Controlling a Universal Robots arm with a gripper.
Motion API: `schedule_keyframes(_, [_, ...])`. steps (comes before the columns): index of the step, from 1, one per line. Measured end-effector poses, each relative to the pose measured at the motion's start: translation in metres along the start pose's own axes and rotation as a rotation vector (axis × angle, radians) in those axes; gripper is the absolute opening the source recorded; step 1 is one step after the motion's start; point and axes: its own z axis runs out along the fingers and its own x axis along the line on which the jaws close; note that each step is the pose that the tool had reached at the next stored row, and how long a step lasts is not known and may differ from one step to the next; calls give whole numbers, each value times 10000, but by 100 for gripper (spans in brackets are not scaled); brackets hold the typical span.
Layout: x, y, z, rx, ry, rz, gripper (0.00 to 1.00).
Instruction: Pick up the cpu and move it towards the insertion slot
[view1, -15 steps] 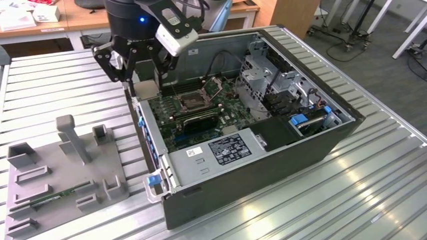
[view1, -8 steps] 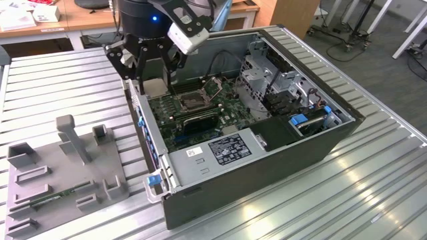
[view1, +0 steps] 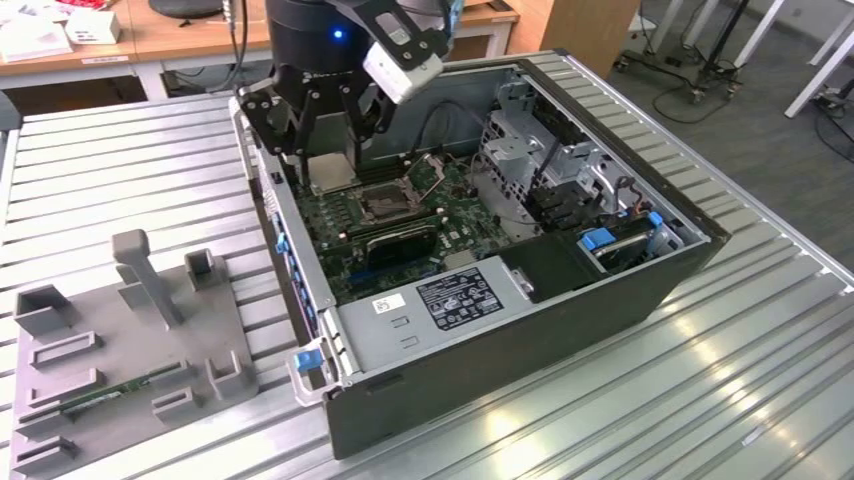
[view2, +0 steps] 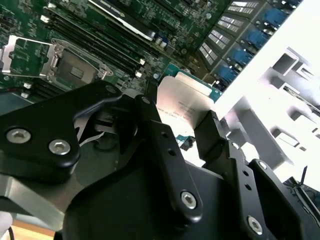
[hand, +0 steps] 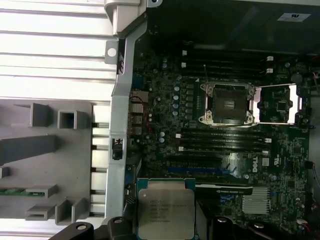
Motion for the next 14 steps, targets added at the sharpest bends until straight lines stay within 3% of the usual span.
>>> schedule_keyframes(14, [-333, -10, 3, -1, 0, 0, 55])
